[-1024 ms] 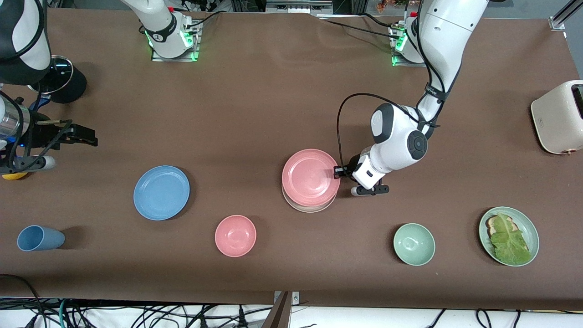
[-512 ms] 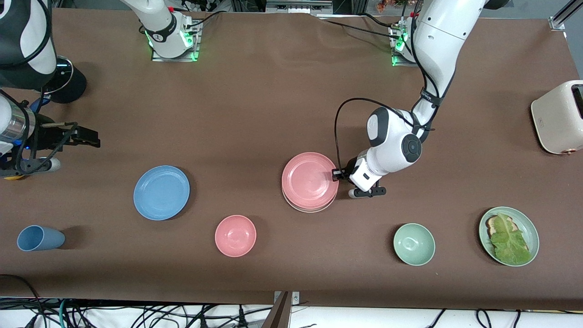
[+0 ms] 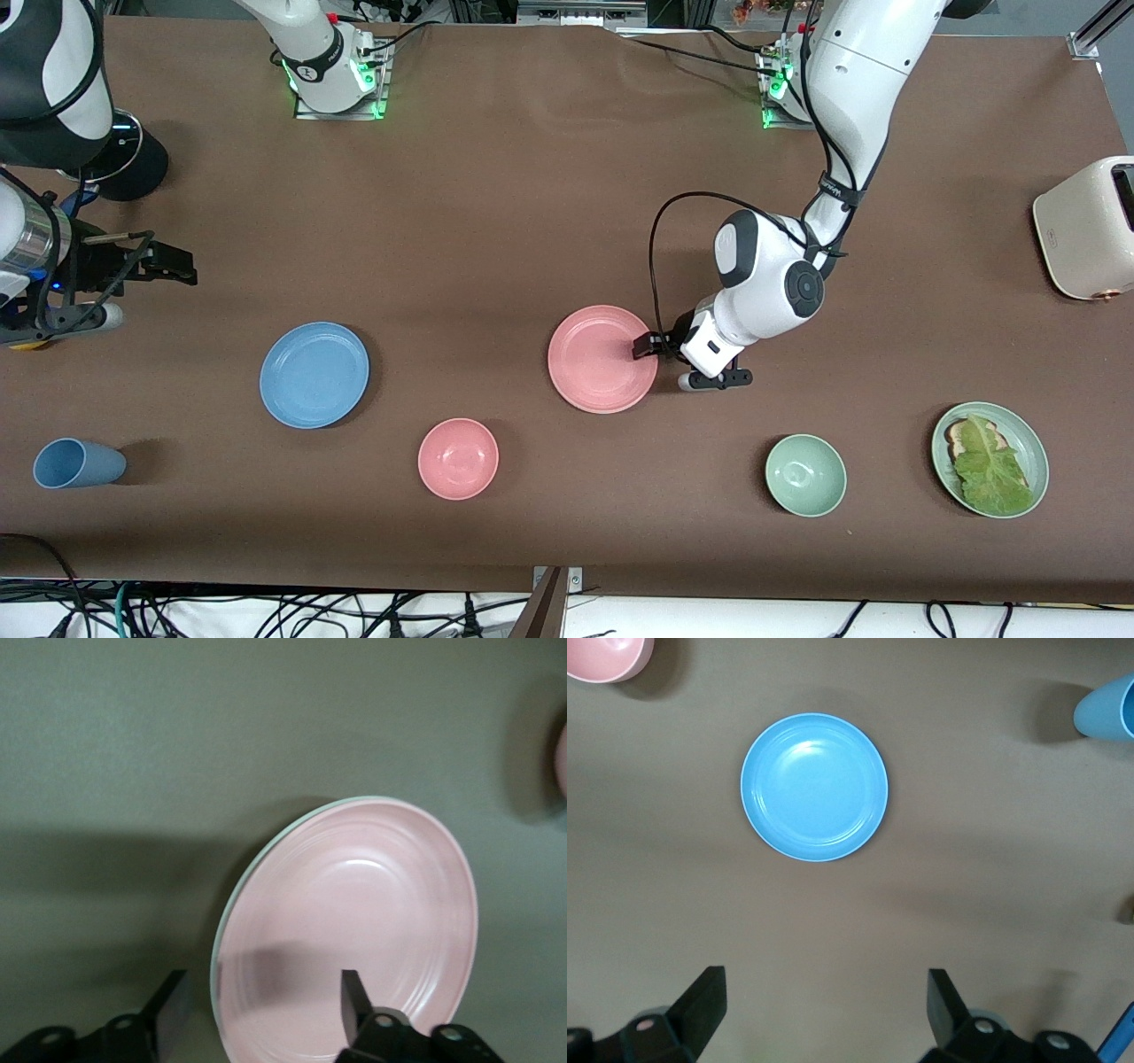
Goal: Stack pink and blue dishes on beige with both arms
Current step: 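Lower the pink plate onto the beige plate and open the left gripper, then retract the left gripper while the right gripper reaches the blue plate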
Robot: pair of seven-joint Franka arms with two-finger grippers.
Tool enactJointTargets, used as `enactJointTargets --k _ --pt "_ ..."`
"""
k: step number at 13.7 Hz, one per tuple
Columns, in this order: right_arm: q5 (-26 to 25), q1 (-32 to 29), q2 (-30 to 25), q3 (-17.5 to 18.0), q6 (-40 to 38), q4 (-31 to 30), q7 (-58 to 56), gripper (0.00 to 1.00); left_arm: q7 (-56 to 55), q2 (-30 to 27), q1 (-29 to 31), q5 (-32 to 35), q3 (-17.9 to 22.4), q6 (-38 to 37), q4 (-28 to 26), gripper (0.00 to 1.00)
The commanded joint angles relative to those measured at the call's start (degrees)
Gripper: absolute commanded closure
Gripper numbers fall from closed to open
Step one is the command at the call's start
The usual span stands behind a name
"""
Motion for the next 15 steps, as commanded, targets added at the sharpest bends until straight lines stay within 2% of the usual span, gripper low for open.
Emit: enactJointTargets --k 1,3,6,11,15 --pt "-0.7 0.0 2.2 0.3 2.4 -0.1 -1.0 0.00 0.1 -3.0 0.9 -0.7 1.1 -6.8 0.9 0.00" --pt "-0.5 -0.3 4.9 0.2 6.3 -2.1 -0.5 0.00 0.2 -5.3 2.7 4.4 1.7 -12.6 1.4 0.00" --pt "-0.4 -0.5 5.3 0.0 14.4 -8.7 -0.5 0.00 0.2 -7.6 5.4 16.5 1.6 -21.4 4.7 0.00" --pt "-0.1 -0.4 6.8 0.0 28.2 -17.1 -0.6 0.00 0.4 -9.9 7.8 32.7 1.6 -30.8 8.9 0.00" --pt "0.3 -2.4 14.0 0.1 36.6 -17.4 -0.6 0.01 0.7 -13.8 14.0 35.6 1.6 -35.8 9.0 0.00"
